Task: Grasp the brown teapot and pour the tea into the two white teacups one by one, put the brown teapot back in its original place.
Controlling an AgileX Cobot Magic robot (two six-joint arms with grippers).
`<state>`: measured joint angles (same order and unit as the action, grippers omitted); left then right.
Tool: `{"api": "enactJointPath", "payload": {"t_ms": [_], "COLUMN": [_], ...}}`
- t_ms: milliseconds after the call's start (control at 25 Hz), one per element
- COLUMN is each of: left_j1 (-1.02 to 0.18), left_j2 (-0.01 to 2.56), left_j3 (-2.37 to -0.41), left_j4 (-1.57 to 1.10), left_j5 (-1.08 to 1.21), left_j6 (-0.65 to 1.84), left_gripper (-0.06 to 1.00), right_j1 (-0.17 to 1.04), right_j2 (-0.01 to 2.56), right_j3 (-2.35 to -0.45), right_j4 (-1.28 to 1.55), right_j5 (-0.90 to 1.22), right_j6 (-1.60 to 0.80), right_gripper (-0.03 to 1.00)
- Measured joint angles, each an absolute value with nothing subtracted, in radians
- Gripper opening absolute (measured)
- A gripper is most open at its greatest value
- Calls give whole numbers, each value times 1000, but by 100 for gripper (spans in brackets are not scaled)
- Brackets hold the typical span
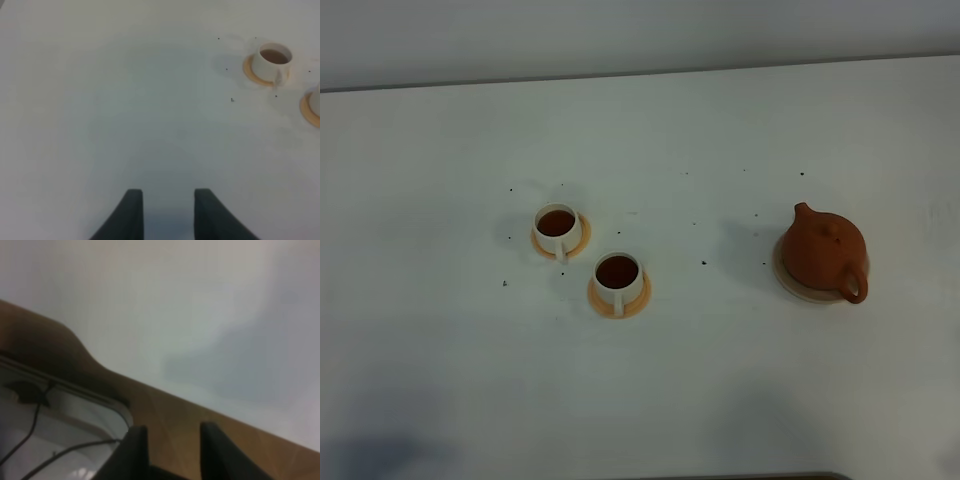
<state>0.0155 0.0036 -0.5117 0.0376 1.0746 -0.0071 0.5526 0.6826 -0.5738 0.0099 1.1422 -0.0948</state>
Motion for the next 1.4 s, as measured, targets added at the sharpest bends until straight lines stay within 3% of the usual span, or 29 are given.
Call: {"api": "enactJointPath", "payload": {"t_ms": [320, 760, 1400], "left_j1": [15, 15, 15], "left_j2": [4, 4, 4], "left_j3": [-512, -512, -512], "left_j4": [38, 38, 38], "left_j5": [1075, 1075, 1075], "left_j6": [-9, -8, -8], "left_gripper": [25, 25, 25], "right_j1": [537, 193, 6], "right_j2": [648, 460, 260], "right_j3": [-492, -492, -491], "right_j4": [10, 9, 10], "right_j5": [1069, 1066, 1068], "right_j6": [-95, -94, -95], "right_gripper": [24, 24, 24]}}
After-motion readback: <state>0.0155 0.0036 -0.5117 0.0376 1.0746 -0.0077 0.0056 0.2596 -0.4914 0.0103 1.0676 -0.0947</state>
